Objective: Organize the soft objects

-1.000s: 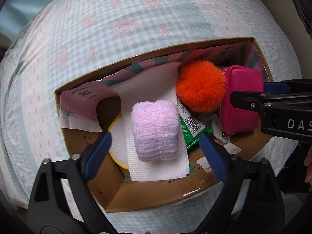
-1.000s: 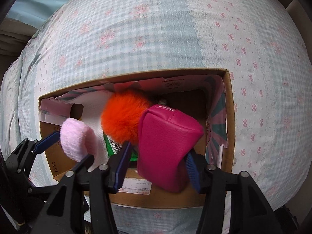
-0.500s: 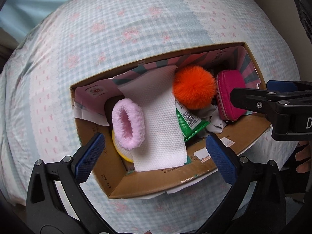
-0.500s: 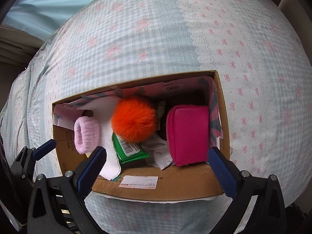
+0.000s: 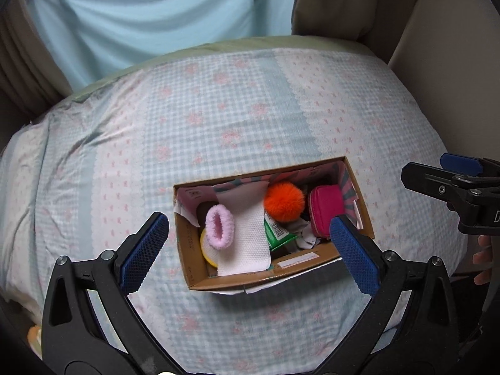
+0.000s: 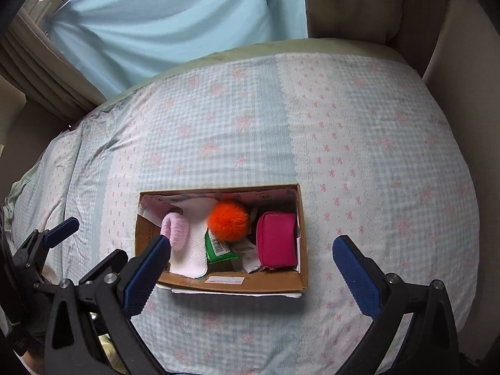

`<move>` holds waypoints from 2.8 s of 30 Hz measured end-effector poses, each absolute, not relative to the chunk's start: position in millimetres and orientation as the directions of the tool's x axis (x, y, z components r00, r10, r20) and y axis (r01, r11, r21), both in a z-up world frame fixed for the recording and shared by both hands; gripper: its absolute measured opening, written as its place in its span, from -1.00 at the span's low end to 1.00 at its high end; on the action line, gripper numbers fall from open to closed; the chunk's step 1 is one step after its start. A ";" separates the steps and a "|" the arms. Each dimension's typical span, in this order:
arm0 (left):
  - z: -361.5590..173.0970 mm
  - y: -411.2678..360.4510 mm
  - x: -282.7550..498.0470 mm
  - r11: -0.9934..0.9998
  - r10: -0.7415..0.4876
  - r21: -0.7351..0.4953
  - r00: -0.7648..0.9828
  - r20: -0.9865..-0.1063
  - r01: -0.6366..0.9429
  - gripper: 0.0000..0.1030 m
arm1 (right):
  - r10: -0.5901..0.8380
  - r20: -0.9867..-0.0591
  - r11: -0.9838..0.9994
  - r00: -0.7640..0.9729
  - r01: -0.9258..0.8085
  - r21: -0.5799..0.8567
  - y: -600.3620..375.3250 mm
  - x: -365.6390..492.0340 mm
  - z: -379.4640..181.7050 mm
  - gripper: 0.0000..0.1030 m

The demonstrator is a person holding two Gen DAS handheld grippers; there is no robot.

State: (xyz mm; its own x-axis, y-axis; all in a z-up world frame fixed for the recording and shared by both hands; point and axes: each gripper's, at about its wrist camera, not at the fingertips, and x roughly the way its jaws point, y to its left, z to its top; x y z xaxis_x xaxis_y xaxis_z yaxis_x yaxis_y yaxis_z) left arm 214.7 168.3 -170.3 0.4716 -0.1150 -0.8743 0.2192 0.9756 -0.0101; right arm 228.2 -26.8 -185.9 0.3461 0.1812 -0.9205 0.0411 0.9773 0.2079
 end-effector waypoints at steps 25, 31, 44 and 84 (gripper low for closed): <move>-4.3 119.3 65.3 0.992 -0.114 -0.026 0.810 -0.576 0.121 0.99 | 0.016 -0.675 0.999 0.737 0.020 0.045 -94.2 77.4 -4.0 1.00; -3.2 114.5 48.0 0.992 -0.122 -0.039 0.816 -0.566 0.121 0.99 | -0.002 -0.655 0.999 0.755 0.032 0.035 -103.4 58.6 0.9 1.00; 0.9 105.3 34.9 0.992 -0.113 -0.018 0.834 -0.540 0.122 0.99 | -0.014 -0.640 0.998 0.768 0.050 0.038 -110.3 44.9 5.6 1.00; -3.6 86.2 49.6 0.994 -0.098 -0.014 0.840 -0.533 0.107 0.99 | -0.031 -0.643 0.998 0.765 0.060 0.024 -123.9 60.9 3.0 1.00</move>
State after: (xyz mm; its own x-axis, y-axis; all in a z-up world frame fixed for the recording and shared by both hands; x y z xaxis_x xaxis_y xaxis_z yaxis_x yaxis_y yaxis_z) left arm 49.6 86.2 -3.6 0.8402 -0.0977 -0.5334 0.1067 0.9942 -0.0139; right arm 60.9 -123.9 3.0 0.7650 -0.0307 -0.6433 0.0604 0.9979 0.0242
